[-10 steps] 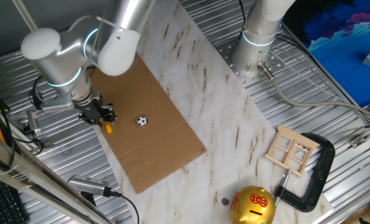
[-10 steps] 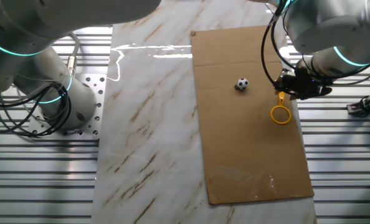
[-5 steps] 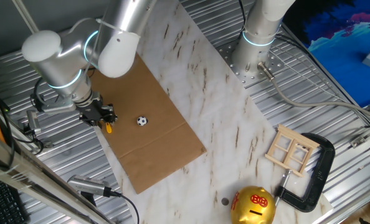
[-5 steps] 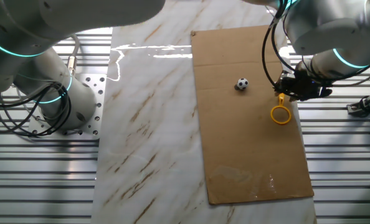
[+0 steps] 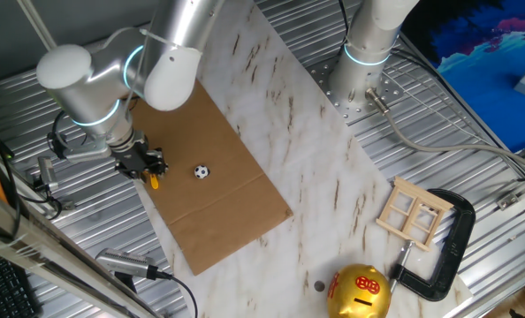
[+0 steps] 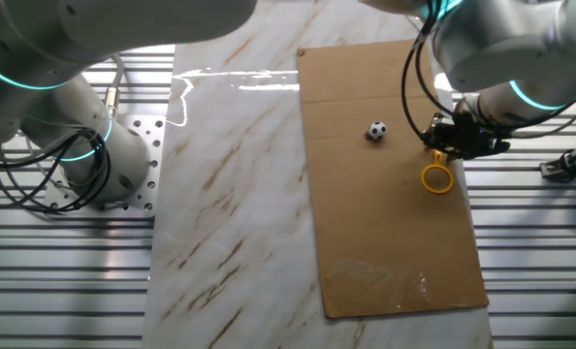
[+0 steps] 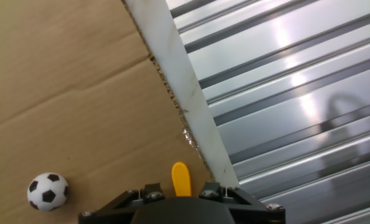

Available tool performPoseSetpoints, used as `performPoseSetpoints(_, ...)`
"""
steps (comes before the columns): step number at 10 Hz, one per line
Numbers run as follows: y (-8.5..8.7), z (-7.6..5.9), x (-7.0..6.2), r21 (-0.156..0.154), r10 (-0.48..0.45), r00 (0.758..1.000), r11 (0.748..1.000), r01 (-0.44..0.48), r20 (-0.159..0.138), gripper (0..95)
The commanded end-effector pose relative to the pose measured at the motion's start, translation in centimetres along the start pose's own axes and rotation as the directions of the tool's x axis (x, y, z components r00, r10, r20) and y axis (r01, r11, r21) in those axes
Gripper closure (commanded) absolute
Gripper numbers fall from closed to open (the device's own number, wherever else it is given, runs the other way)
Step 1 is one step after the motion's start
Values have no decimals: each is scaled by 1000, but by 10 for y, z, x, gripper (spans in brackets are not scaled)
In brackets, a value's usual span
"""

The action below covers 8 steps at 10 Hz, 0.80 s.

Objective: Attach the bubble ring to the ball

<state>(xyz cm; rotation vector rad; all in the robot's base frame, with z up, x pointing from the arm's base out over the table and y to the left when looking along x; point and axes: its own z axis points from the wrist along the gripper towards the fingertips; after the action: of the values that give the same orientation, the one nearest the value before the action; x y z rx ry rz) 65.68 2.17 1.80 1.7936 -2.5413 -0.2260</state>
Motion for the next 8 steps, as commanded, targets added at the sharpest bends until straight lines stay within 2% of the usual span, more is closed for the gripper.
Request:
performPoseSetpoints(1, -1, 1, 0, 1, 0, 1000, 1000, 0, -1, 570)
performPoseSetpoints(3, 0, 3, 0, 13, -3, 1000, 1000, 3, 3, 570)
performPoseSetpoints(4, -1, 3, 0, 22, 0, 1000, 1000, 0, 2, 760)
performPoseSetpoints(5, -1, 3, 0, 29, 1, 1000, 1000, -1, 0, 760)
performPoseSetpoints(6, -1, 3, 0, 32, 9, 1000, 999, -9, -6, 950)
performPoseSetpoints(8, -1, 3, 0, 34, 20, 1000, 999, -20, -11, 950)
